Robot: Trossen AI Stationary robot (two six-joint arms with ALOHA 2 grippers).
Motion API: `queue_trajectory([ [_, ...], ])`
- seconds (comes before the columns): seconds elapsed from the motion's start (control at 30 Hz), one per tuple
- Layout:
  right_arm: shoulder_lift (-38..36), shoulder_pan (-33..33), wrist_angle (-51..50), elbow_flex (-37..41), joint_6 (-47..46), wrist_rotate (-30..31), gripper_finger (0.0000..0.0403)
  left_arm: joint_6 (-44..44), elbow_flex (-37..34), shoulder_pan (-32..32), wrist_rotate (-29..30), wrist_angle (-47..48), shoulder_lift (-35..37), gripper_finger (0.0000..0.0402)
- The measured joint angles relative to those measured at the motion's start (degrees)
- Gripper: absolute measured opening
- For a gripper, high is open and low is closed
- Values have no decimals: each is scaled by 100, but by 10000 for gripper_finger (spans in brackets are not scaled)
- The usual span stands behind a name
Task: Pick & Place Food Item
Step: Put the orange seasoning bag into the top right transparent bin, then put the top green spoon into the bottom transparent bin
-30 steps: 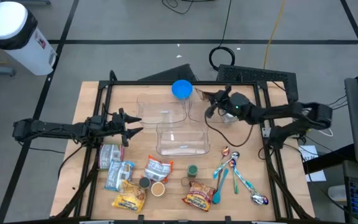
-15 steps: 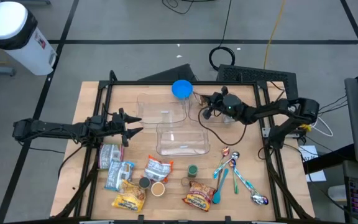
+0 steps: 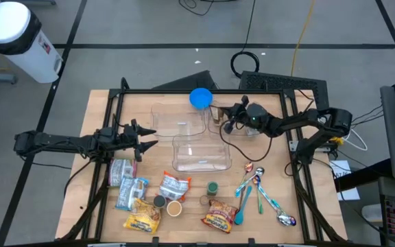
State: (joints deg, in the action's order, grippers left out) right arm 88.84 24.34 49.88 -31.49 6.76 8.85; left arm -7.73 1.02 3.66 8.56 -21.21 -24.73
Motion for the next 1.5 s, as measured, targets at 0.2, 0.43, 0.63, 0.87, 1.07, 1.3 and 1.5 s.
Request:
queue_trajectory([
  [0.2, -9, 0, -224, -2, -2, 7, 0, -2, 2, 0, 0, -2, 0, 241],
  [0.43, -9, -4, -680, -2, -7, 4, 11, 0, 0, 2, 0, 0, -2, 241],
  [0.63, -7, -4, -852, -2, -155, -11, 81, 0, 2, 1, 0, 0, -1, 241],
  [0.87, -102, -122, -825, 3, -145, -7, 176, 0, 0, 1, 0, 0, -1, 241],
  [1.07, -658, -284, -1146, 6, -22, 163, 223, 0, 0, 2, 0, 0, 0, 241],
  [1.3, -2095, -675, -2968, 5, -498, 139, 252, -2, 2, 0, 0, 0, -1, 241],
  [1.5, -3369, -1568, -4486, 5, -998, 137, 249, 0, 2, 1, 0, 0, -1, 241],
])
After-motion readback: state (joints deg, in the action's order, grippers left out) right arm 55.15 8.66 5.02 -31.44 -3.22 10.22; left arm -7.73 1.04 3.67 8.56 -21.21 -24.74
